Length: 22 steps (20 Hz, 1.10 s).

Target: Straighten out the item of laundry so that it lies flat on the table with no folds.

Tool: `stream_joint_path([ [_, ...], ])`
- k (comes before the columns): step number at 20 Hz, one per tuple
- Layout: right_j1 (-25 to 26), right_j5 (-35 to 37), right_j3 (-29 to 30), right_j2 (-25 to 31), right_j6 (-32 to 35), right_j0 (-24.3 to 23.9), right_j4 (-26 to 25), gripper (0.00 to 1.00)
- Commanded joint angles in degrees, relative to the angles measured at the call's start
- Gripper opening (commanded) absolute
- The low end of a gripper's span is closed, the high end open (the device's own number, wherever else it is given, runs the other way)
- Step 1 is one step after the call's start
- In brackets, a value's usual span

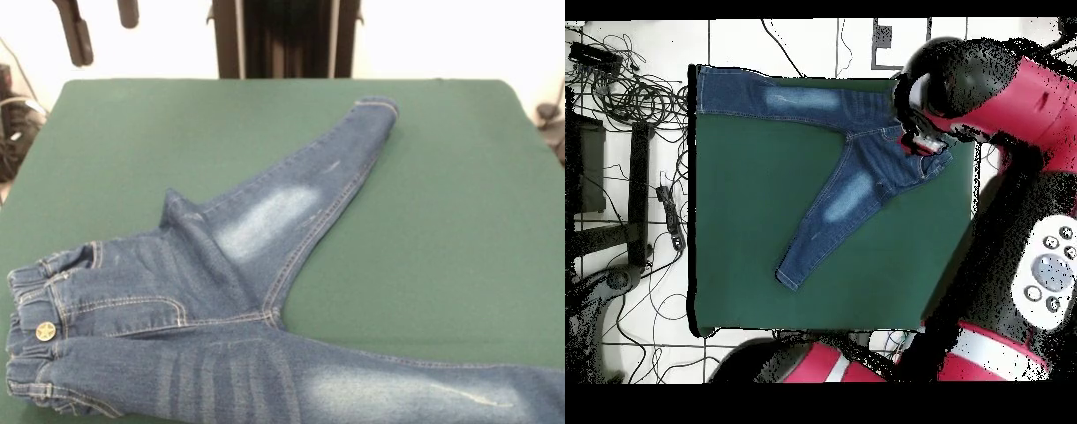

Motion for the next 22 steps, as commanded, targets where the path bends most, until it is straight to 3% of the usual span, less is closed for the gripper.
stream_joint_path([
  [1,-3.99,-10.30,17.71,3.86,-12.89,0.04,-6.23,1.00],
  [10,-6.06,-19.45,20.50,13.60,-29.57,-6.40,-10.05,1.00],
  [16,-6.56,-24.24,22.15,16.56,-33.08,-7.91,-12.61,1.00],
  [19,-6.29,-24.28,22.45,16.59,-30.49,-7.76,-12.30,1.00],
  [22,-4.73,-21.77,21.72,12.75,-14.13,-5.02,-8.40,1.00],
])
